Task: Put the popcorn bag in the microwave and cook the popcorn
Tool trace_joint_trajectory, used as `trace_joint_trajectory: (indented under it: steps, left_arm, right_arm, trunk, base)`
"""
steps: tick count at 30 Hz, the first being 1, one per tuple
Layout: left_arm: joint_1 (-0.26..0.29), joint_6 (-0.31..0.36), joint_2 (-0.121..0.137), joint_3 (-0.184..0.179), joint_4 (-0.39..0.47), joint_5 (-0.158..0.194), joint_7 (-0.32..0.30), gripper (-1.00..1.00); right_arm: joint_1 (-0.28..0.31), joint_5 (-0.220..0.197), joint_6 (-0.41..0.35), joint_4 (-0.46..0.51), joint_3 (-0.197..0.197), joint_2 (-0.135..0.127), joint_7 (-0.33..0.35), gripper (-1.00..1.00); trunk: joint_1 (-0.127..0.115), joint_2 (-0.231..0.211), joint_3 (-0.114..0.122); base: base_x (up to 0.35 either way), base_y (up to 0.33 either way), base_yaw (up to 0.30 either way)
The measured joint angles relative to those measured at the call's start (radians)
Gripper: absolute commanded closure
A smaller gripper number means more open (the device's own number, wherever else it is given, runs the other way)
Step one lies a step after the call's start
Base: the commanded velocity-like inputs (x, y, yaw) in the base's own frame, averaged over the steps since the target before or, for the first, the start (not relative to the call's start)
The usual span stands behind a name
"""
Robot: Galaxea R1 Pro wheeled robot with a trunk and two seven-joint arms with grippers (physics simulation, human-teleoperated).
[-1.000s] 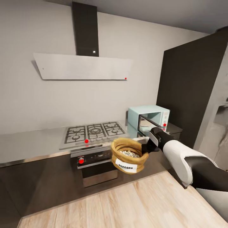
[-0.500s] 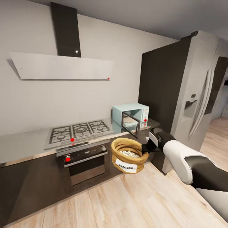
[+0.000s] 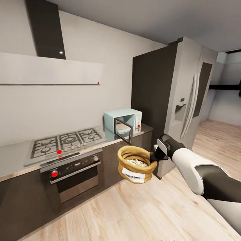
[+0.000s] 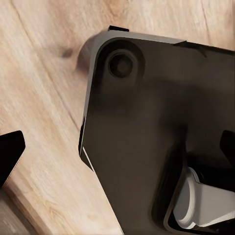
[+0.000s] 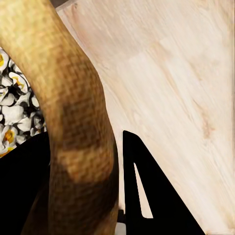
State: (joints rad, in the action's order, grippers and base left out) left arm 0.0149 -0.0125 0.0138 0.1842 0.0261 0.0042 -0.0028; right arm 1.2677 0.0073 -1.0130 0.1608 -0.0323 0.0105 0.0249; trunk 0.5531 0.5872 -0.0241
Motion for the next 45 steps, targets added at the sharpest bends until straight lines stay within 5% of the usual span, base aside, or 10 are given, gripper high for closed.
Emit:
trace_joint_trajectory:
  steps: [13,45]
  left_arm:
    - [0.0,0.0,0.0,0.0,0.0,0.0,0.0,-1.0]
    - [0.0,0.0,0.002,0.0,0.0,0.0,0.0,-1.0]
  right_arm:
    - [0.0,0.0,0.0,-0.001,0.0,0.0,0.0,1.0]
    - [0.0,0.0,0.003,-0.001,0.002,0.0,0.001,1.0]
  trunk:
    - [0.0,0.0,0.0]
    - [-0.001,0.0,0.0]
  base:
    - [0.065,-0.037,-0.267]
    - [0.273,-0.166,-0.003]
